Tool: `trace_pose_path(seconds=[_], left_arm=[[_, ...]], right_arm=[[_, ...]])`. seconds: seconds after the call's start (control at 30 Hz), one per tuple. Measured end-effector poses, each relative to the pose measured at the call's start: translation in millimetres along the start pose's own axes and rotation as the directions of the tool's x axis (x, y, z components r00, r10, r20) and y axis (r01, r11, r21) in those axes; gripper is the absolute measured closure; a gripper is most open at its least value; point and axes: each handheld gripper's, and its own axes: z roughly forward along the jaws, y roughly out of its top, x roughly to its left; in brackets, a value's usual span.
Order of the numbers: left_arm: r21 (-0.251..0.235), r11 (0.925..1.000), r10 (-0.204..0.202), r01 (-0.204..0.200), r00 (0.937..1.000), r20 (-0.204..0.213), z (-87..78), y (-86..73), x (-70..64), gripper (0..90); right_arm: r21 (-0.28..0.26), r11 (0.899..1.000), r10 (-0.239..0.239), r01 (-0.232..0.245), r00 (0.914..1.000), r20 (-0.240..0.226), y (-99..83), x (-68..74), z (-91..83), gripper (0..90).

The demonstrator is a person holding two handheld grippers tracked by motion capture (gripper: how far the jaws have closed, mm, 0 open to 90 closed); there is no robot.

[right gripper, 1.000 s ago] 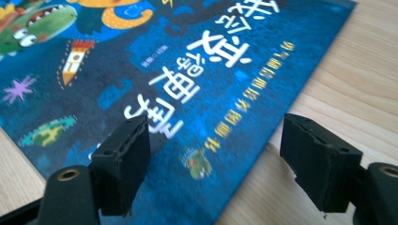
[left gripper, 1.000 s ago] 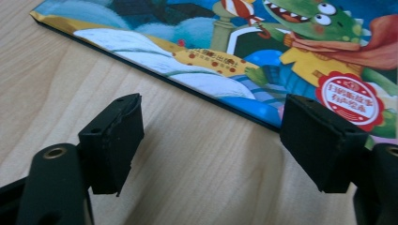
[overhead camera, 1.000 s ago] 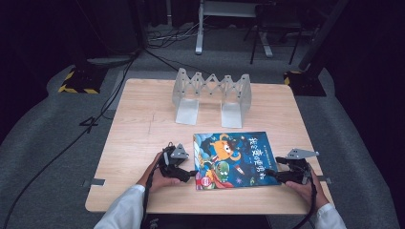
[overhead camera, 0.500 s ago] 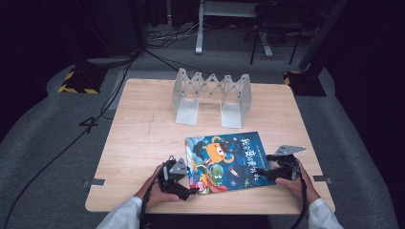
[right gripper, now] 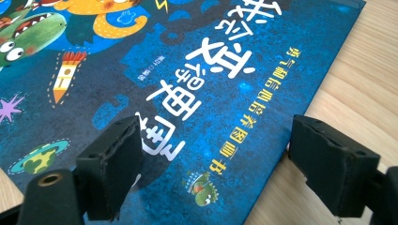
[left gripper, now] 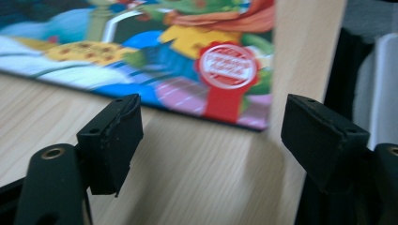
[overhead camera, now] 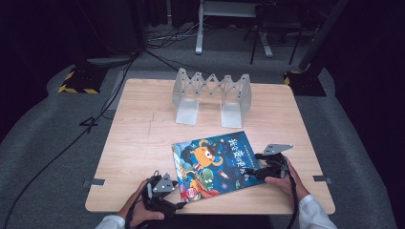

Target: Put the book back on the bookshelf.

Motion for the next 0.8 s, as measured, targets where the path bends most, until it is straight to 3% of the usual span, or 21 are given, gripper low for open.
trace_pose_path(seconds=[0.07, 0.2, 0.37, 0.4, 0.57, 0.67, 0.8], left_arm=[[0.002, 0.9998, -0.018, 0.018, 0.9994, -0.030, -6.3, -4.1, 6.8, 19.6], [-0.061, 0.9963, -0.066, 0.060, 0.9926, -0.102, -22.4, -1.1, 30.2, 19.3], [-0.073, 0.9944, -0.086, 0.076, 0.9847, -0.151, -21.1, 13.9, 68.1, 18.3], [-0.073, 0.9944, -0.086, 0.076, 0.9847, -0.151, -21.1, 13.9, 68.1, 18.2], [-0.046, 0.9950, -0.095, 0.089, 0.9825, -0.160, -3.1, 25.7, 99.2, 18.0], [-0.038, 0.9963, -0.083, 0.077, 0.9818, -0.171, 2.8, 30.2, 105.0, 17.8], [-0.013, 0.9960, -0.089, 0.088, 0.9828, -0.162, 13.1, 35.4, 112.8, 17.4]], right_arm=[[0.000, 1.000, -0.011, 0.011, 0.9999, -0.010, 2.4, 1.4, 2.8, 18.6], [-0.004, 1.000, -0.027, 0.027, 0.9992, -0.028, 6.2, 6.4, 8.2, 18.6], [-0.008, 0.999, -0.036, 0.036, 0.9989, -0.030, 7.1, 11.2, 9.4, 19.3], [-0.008, 0.999, -0.036, 0.036, 0.9989, -0.030, 7.1, 11.2, 9.4, 19.3], [-0.013, 0.998, -0.062, 0.062, 0.9981, 0.001, 0.3, 20.9, 0.7, 21.1], [-0.014, 0.996, -0.083, 0.083, 0.9965, 0.003, -5.0, 23.8, -5.4, 21.8], [-0.019, 0.997, -0.070, 0.069, 0.9969, -0.036, -19.1, 25.1, -17.1, 21.8]])
